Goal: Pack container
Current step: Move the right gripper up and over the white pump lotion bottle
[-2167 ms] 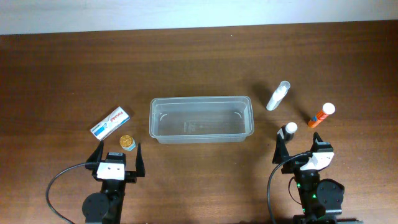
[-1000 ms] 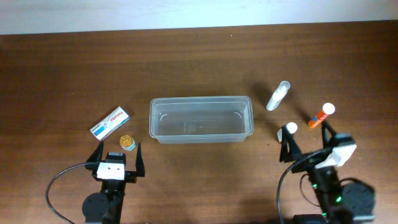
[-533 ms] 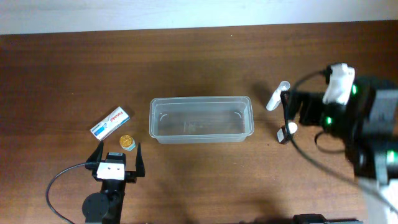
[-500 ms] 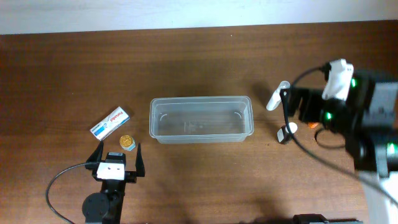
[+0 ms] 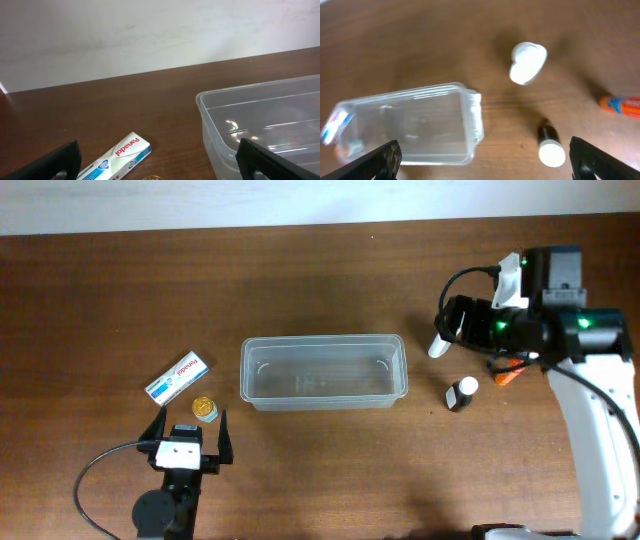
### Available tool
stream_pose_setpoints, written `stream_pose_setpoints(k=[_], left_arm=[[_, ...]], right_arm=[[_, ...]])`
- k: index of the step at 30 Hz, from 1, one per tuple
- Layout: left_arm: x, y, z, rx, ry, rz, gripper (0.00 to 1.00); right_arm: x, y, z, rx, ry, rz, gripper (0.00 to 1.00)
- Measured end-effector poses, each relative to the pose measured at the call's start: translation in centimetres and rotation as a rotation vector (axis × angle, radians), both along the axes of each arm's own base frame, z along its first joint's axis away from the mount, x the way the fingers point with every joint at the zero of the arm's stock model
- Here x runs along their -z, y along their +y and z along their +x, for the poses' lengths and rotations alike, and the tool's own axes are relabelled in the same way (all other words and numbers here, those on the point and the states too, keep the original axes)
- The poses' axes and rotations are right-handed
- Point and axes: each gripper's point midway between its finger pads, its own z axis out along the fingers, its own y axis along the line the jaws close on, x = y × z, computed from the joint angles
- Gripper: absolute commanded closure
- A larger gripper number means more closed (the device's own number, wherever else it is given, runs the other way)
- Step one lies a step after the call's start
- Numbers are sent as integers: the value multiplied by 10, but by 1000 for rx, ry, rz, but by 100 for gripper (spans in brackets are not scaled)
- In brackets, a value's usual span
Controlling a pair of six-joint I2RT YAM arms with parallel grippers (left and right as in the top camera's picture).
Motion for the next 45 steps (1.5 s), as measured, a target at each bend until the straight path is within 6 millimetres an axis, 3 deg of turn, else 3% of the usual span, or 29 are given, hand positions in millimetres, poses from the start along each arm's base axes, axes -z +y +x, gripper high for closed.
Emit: stream_pose_setpoints(k=[8,16,19,28,40,45], left_arm=[[0,0,0,0,0,0,1],[0,0,0,0,0,0,1],[0,0,0,0,0,0,1],[0,0,0,0,0,0,1],[0,0,0,0,0,0,1],[0,0,0,0,0,0,1]], right_arm=[[36,-12,13,113,145,-19,2],[6,-18,30,141,204,-42,2],[7,-21,37,147,237,-60,2],[58,-24,57,185,364,-69,2],[72,-31,65,298,384,-70,2],[91,-31,66,305,432,-76,2]])
